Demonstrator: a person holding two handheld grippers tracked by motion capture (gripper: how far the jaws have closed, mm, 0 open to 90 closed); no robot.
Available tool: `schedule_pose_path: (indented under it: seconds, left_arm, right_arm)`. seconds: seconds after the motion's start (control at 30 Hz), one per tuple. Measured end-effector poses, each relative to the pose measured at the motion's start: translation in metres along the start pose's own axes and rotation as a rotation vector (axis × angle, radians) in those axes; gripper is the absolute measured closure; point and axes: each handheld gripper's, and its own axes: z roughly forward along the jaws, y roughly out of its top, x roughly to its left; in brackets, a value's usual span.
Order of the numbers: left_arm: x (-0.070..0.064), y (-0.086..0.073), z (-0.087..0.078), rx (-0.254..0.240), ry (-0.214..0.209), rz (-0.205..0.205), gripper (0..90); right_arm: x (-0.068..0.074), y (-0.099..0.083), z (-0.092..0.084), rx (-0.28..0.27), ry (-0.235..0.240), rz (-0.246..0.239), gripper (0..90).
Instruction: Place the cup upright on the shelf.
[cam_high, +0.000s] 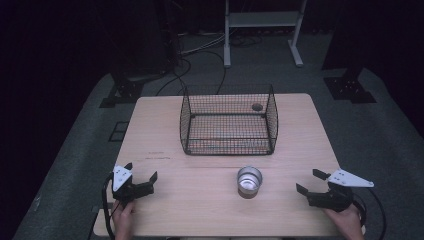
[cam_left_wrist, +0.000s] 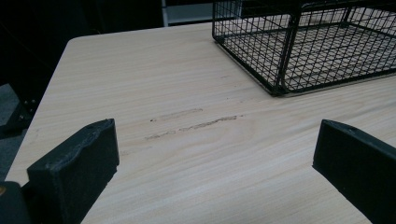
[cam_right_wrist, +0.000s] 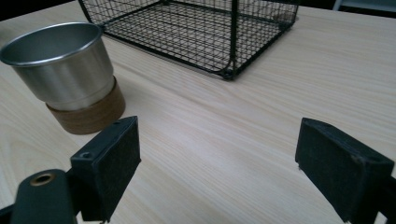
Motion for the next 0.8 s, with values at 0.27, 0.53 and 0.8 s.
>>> schedule_pose_path:
  seconds: [0.27,0.53,0.8]
  left_arm:
    - [0.000,0.000,0.000,-0.003,0.001,-0.002,0.0]
    - [0.000,0.000,0.000,-0.003,0.000,0.000,0.0]
    - [0.000,0.000,0.000,-0.002,0.000,0.001,0.0]
  right_arm:
    - [0.007,0.005,0.007,0.002,0.019,-0.029,13.3]
    - [0.013,0.009,0.006,-0.011,0.040,-0.041,13.3]
    - [0.025,0.014,0.010,0.000,0.088,-0.079,13.2]
